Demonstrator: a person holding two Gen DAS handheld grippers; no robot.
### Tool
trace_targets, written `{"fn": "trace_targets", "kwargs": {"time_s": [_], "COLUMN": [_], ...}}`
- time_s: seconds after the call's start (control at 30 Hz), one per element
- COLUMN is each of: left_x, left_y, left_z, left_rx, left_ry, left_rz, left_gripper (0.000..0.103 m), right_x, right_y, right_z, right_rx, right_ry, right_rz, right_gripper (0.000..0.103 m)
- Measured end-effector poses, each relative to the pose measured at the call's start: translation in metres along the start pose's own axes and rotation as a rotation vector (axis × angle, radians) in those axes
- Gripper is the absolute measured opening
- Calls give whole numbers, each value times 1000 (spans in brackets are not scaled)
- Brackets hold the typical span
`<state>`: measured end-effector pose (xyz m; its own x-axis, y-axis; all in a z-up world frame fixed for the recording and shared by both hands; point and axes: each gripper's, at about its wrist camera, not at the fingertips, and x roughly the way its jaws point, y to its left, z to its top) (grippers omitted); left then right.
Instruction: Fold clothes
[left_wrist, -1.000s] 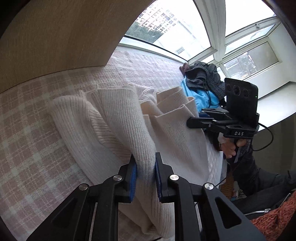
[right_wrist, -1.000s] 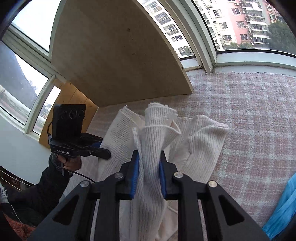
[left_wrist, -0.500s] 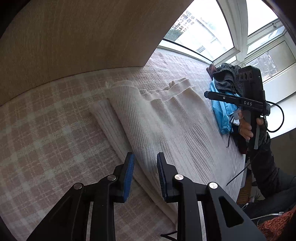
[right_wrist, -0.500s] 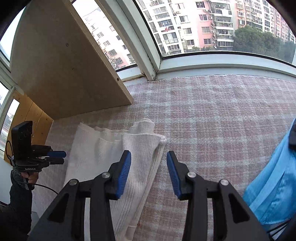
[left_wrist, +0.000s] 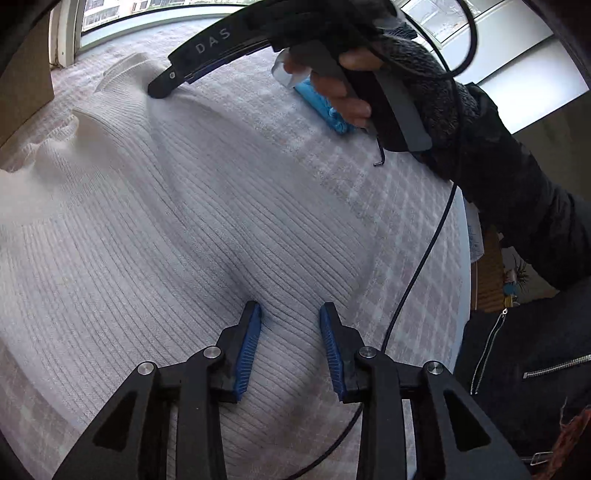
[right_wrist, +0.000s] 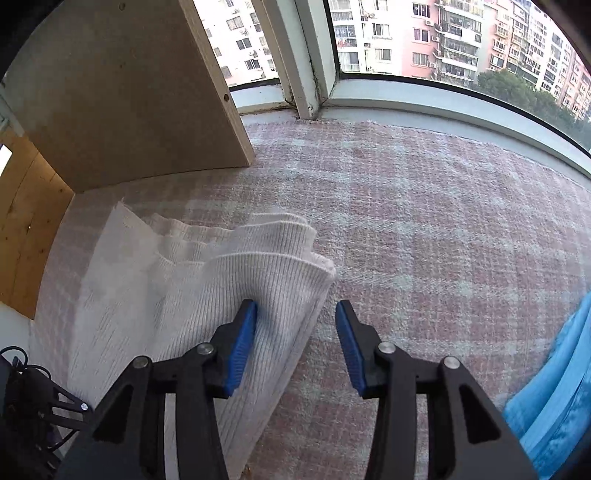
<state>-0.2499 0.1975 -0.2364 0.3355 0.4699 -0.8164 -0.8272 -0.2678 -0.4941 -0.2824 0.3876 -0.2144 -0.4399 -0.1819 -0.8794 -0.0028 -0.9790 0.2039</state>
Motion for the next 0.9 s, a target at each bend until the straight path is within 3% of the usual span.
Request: {"fn": "trace_targets", "kwargs": {"time_s": [0.13,0.23,0.27,0.33,0.4,0.47,0.53,0.6,0.73,0.83,0.9], "left_x": [-29,-72,-84,-99,-98,-81,-70,-80,-92,-105,-110], "left_y": [10,17,27,56,84,112,134,141,143,139,140], "left_z": [-2,0,3,13,22,21,8,-4,-10,-2,7], "left_rx": [-77,-64,-87,-150,-191,-227,-291,-344,-371,-367,-368], "left_ry": [-64,-182,-218,-264,-269,-215,-200,-245,-271,-336,-368], "left_rz": [3,165,210,268,336,408,413,357,355,394,407], "left_gripper": [34,40,46,47,47,46,52,52,50,50,50], "right_x": [-26,-31,-27,-12,13,19,10,-1,11,35,31], "right_y": [-4,3,10,21,28,32,35,37,42,51,55], "right_z": [-2,-9,-9,-7,-7,-7,-6,-4,5,4,4], "right_rx": [52,63,39,-8,-42,-58,-61,-53,-27,-65,-92], "right_ry": [-48,-52,-50,-39,20,27,-10,-66,-31,45,49], "right_rz": [47,116,102,60,22,10,22,26,63,34,19], "right_gripper": [45,45,45,45,45,45,45,45,45,45,45]}}
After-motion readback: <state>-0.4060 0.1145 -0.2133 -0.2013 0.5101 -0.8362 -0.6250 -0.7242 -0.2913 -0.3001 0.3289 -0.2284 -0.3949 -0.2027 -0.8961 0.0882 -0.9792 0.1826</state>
